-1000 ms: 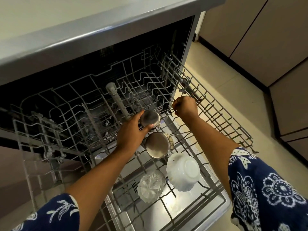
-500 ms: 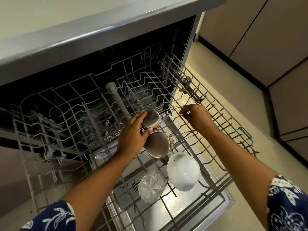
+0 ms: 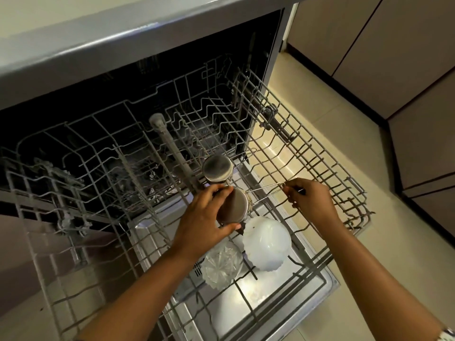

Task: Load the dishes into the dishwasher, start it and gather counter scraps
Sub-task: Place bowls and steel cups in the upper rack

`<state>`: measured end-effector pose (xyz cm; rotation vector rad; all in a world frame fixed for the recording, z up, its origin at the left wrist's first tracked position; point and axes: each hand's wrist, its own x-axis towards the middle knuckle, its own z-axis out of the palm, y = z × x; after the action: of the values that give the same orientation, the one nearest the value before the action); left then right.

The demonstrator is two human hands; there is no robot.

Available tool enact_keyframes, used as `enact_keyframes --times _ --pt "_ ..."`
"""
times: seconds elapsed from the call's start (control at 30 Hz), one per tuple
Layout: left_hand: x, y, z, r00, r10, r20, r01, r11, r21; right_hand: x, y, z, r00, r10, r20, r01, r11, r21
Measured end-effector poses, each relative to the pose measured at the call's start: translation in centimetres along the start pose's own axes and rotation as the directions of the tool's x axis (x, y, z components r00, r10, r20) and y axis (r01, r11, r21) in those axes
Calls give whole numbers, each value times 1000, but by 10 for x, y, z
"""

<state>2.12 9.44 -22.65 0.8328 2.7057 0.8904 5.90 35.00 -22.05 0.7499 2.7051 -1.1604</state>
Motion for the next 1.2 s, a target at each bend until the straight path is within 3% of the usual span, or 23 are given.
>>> enact_keyframes --times 0.17,0.47,0.63,0.87,1.2 --pt "8 5 9 997 47 -62 -44 998 45 11 1 6 994 108 -17 -103 978 180" --pt "10 12 9 999 -28 -17 29 999 36 18 0 15 998 28 -49 -33 994 -108" --pt "1 12 1 999 -34 24 35 998 -46 12 -14 12 993 -9 -114 -22 962 -274" --pt "-15 5 -8 993 -85 83 87 996 -24 -9 -37 22 983 -116 -140 38 883 -468" --pt "-26 0 -15 997 -22 74 23 1000 -2 -35 -54 43 958 -201 -206 84 881 -466"
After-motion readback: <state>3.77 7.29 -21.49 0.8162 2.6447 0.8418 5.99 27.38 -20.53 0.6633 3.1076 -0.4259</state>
